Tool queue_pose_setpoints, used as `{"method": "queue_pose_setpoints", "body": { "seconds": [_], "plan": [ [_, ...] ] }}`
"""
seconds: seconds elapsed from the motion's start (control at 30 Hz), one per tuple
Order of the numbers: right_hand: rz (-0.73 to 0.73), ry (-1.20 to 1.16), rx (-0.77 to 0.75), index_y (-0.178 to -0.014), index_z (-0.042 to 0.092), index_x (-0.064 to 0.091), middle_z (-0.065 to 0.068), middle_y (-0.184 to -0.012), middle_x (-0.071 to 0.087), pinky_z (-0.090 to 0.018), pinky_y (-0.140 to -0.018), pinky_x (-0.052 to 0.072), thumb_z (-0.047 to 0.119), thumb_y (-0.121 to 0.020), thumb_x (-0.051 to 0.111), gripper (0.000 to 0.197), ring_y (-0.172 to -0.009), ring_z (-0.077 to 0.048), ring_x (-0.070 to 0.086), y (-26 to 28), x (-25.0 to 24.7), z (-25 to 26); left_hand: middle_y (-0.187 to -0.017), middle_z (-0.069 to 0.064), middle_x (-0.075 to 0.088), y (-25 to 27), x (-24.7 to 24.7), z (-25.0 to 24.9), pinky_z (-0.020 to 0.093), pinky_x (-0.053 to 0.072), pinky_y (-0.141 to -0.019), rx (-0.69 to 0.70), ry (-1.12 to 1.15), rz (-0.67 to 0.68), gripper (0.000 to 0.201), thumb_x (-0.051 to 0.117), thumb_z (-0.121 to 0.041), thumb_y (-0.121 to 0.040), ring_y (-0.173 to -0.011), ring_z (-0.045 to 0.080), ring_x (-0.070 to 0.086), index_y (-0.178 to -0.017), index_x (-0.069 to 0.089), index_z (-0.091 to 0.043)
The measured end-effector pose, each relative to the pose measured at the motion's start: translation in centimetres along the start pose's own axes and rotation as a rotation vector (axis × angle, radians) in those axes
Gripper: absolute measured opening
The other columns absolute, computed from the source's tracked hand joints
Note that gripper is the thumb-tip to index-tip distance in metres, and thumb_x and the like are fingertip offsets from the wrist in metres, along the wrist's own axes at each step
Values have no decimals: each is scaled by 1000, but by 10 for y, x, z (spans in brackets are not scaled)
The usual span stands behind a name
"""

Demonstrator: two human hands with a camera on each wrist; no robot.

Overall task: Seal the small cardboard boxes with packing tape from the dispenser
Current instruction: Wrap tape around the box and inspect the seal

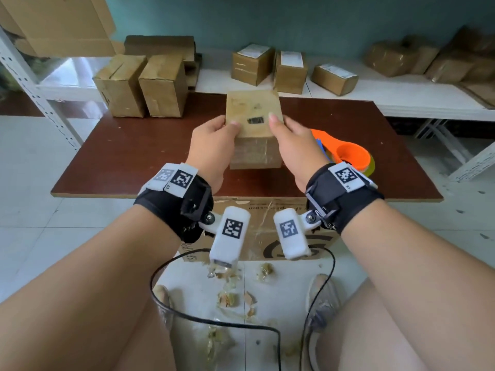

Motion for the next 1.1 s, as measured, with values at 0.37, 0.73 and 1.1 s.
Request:
{"method": "queue_pose_setpoints", "body": {
  "seconds": [0.37,0.73,1.1],
  "plan": [
    [110,118,189,-168,23,24,2,-171,31,-46,-128,26,63,-105,42,77,-157,-23,31,3,22,-27,-106,-2,66,-2,-17,45,34,49,-99,-430,-60,-177,34,56,-44,-99,-97,18,62,-120,66,-20],
    [31,17,285,-113,23,66,3,-105,65,-43,-107,48,73,-102,41,57,-101,-23,62,29,2,-10,-133,8,63,19,-12,34,42,44,-106,-414,125,-72,71,39,-62,-108,-130,24,57,-146,55,-5],
    [-143,25,192,-136,-8,58,-18,-135,62,-47,-110,44,18,-109,54,38,-122,-36,60,-65,-62,57,-116,-2,78,-75,68,-31,34,53,-97,-173,132,19,53,37,-60,-110,-107,15,72,-127,68,-20]
  ]
}}
Point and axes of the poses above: each hand's wrist, its own y-axis away from the middle knuckle, its own x-axis out of the palm, z = x × y, the point moved 10 cm from there along -y, towards the middle knuckle
